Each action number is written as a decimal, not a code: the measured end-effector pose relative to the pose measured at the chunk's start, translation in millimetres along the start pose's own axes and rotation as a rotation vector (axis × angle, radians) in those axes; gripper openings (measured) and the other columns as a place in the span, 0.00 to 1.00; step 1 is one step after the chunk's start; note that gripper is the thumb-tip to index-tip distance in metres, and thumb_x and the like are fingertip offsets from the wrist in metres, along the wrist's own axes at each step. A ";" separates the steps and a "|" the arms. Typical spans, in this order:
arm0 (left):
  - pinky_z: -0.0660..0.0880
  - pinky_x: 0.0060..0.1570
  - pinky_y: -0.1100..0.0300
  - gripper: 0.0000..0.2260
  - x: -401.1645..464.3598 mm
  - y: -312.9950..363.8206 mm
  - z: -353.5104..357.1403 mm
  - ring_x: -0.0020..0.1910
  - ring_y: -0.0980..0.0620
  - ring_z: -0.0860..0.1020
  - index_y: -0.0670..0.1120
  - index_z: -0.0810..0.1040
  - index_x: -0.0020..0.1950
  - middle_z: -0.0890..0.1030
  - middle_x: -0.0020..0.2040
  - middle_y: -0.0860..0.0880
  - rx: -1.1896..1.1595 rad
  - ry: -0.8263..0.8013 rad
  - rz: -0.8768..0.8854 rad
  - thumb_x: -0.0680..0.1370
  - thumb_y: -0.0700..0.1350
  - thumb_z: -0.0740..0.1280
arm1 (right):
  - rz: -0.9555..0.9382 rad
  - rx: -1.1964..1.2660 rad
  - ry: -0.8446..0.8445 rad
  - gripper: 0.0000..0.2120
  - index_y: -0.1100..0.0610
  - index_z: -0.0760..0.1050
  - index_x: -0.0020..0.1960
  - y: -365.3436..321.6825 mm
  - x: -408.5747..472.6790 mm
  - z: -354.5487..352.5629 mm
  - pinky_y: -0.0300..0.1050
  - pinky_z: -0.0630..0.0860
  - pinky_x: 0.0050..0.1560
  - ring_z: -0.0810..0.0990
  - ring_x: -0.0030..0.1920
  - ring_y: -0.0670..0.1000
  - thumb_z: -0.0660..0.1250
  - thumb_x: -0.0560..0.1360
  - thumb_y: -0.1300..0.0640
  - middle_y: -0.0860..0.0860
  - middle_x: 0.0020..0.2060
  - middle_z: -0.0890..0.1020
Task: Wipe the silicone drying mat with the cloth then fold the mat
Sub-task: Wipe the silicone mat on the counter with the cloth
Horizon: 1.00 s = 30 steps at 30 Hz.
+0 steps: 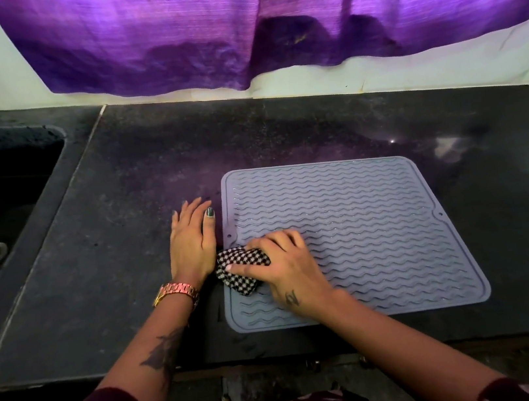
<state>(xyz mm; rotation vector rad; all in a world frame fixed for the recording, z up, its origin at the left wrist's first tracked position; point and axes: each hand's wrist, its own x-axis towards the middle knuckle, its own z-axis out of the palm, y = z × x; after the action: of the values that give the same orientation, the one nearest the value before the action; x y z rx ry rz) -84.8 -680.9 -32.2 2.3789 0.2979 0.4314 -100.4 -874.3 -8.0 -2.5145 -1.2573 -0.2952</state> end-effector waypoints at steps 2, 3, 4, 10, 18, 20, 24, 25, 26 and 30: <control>0.49 0.75 0.52 0.24 -0.2 0.0 0.0 0.74 0.47 0.61 0.43 0.73 0.67 0.70 0.70 0.45 -0.017 0.003 -0.001 0.80 0.53 0.47 | 0.013 -0.024 -0.014 0.23 0.42 0.75 0.61 2.1 0.5 3.4 0.53 0.70 0.53 0.76 0.52 0.55 0.57 0.72 0.61 0.53 0.54 0.79; 0.49 0.75 0.52 0.25 -0.1 0.0 0.2 0.74 0.47 0.61 0.44 0.73 0.67 0.70 0.70 0.45 -0.021 0.005 0.000 0.80 0.53 0.47 | 0.019 -0.026 -0.022 0.23 0.42 0.75 0.61 3.0 1.7 4.8 0.53 0.70 0.52 0.76 0.52 0.55 0.55 0.73 0.61 0.53 0.54 0.80; 0.49 0.75 0.53 0.25 0.1 -0.2 0.1 0.74 0.47 0.61 0.44 0.73 0.67 0.70 0.70 0.45 -0.024 0.006 -0.001 0.80 0.53 0.47 | 0.017 -0.020 -0.038 0.23 0.42 0.75 0.61 4.2 4.6 5.3 0.54 0.70 0.53 0.76 0.52 0.55 0.54 0.73 0.61 0.53 0.54 0.80; 0.48 0.75 0.53 0.25 0.5 -0.4 -0.6 0.74 0.48 0.60 0.44 0.72 0.68 0.70 0.71 0.45 -0.048 0.004 -0.021 0.79 0.54 0.47 | 0.097 0.009 0.008 0.22 0.40 0.75 0.60 19.1 35.7 -2.7 0.52 0.68 0.51 0.75 0.52 0.55 0.53 0.73 0.57 0.51 0.54 0.79; 0.48 0.75 0.54 0.25 1.1 0.8 -0.5 0.74 0.48 0.60 0.44 0.72 0.68 0.70 0.71 0.45 -0.039 0.006 -0.025 0.79 0.54 0.47 | 0.115 0.087 -0.089 0.28 0.41 0.72 0.64 29.0 41.7 4.0 0.49 0.65 0.52 0.72 0.55 0.55 0.62 0.73 0.69 0.53 0.57 0.77; 0.48 0.75 0.53 0.25 1.3 0.0 -0.2 0.74 0.48 0.60 0.44 0.72 0.68 0.70 0.71 0.45 -0.036 0.003 -0.026 0.79 0.54 0.47 | 0.167 0.166 -0.010 0.24 0.44 0.75 0.62 36.4 52.0 -1.6 0.48 0.67 0.52 0.74 0.52 0.54 0.64 0.74 0.68 0.53 0.55 0.79; 0.49 0.75 0.53 0.25 1.6 -0.3 0.7 0.74 0.48 0.60 0.44 0.72 0.68 0.70 0.71 0.46 -0.017 0.004 -0.026 0.79 0.54 0.47 | 0.330 0.176 0.153 0.23 0.47 0.75 0.64 49.8 66.3 -1.4 0.50 0.71 0.51 0.74 0.51 0.55 0.65 0.73 0.66 0.54 0.54 0.79; 0.49 0.75 0.53 0.25 2.0 -0.5 0.9 0.74 0.48 0.60 0.45 0.72 0.68 0.70 0.71 0.46 -0.015 0.001 -0.027 0.79 0.54 0.48 | 0.340 0.126 0.092 0.23 0.45 0.72 0.66 50.5 66.9 1.2 0.51 0.70 0.53 0.73 0.53 0.54 0.64 0.74 0.64 0.53 0.56 0.77; 0.48 0.75 0.53 0.25 2.4 -0.6 1.1 0.74 0.48 0.60 0.45 0.72 0.68 0.70 0.71 0.46 -0.012 -0.001 -0.028 0.79 0.54 0.48 | 0.331 0.060 0.013 0.24 0.42 0.68 0.68 50.8 65.8 5.9 0.51 0.69 0.56 0.71 0.56 0.53 0.63 0.76 0.61 0.52 0.59 0.75; 0.48 0.75 0.54 0.25 3.0 0.1 1.7 0.74 0.48 0.60 0.45 0.72 0.68 0.70 0.71 0.46 0.000 -0.005 -0.030 0.79 0.54 0.48 | 0.293 0.026 -0.100 0.25 0.38 0.64 0.69 56.1 63.3 15.9 0.48 0.64 0.55 0.68 0.57 0.53 0.61 0.76 0.58 0.50 0.60 0.72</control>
<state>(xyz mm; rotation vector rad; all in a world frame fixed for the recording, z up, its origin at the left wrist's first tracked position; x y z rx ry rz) -81.4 -680.9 -32.7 2.3723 0.3317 0.4117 -17.1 -853.4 -12.9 -2.6725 -0.8998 -0.0843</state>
